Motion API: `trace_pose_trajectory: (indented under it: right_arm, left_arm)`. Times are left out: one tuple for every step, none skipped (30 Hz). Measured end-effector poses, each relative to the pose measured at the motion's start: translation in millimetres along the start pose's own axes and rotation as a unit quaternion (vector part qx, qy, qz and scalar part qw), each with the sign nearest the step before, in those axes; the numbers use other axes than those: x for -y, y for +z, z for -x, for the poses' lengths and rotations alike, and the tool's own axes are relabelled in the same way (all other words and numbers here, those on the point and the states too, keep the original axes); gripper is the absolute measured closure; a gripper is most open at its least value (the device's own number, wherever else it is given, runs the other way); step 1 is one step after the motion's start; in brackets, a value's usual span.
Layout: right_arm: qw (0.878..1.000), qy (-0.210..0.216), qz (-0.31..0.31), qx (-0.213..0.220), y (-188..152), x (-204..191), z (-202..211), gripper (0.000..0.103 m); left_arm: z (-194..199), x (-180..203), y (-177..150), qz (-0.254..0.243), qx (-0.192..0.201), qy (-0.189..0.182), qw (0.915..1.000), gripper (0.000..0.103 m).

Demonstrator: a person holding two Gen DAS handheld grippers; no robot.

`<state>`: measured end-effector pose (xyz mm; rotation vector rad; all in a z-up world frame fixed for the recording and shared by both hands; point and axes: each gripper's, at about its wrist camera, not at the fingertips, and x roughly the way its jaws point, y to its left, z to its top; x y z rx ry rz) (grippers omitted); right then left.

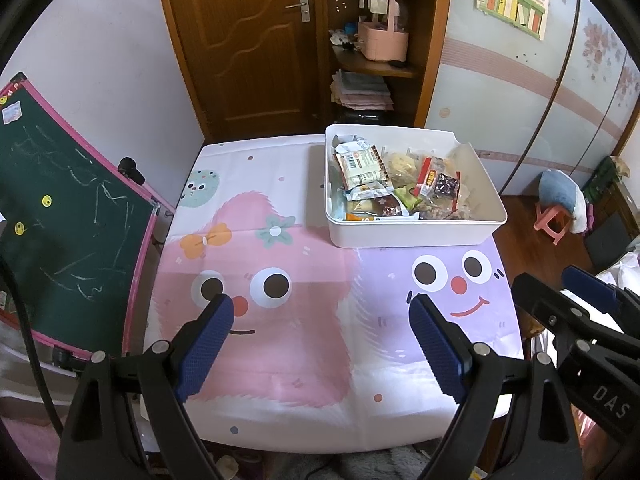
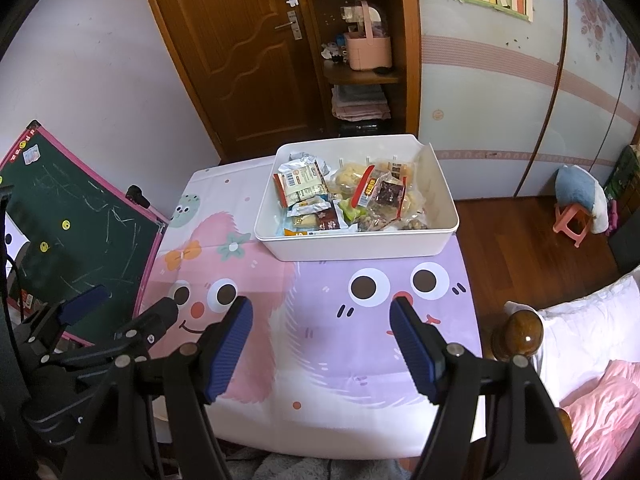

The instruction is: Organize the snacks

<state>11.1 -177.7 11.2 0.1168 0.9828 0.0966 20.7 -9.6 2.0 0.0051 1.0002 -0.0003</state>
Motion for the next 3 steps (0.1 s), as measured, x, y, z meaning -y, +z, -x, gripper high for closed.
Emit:
trace_pose_trajectory:
  right_arm:
    - [1.0,0.0,0.0,0.0,0.0,0.1,0.0,0.032]
    - [1.0,0.0,0.0,0.0,0.0,0.0,0.0,0.032]
    - [1.0,0.0,0.0,0.0,-0.1,0.2,0.1,0.032]
  left_arm:
    - [0.1,1.4,1.5,0.001,0.0,0.001,1.0,0.014]
    - [0.1,1.7,1.9,0.001,-0.001,0.0,1.0,0.014]
    - [0.7,2.6,1.3,0.001,-0.002,0.0,1.0,0.014]
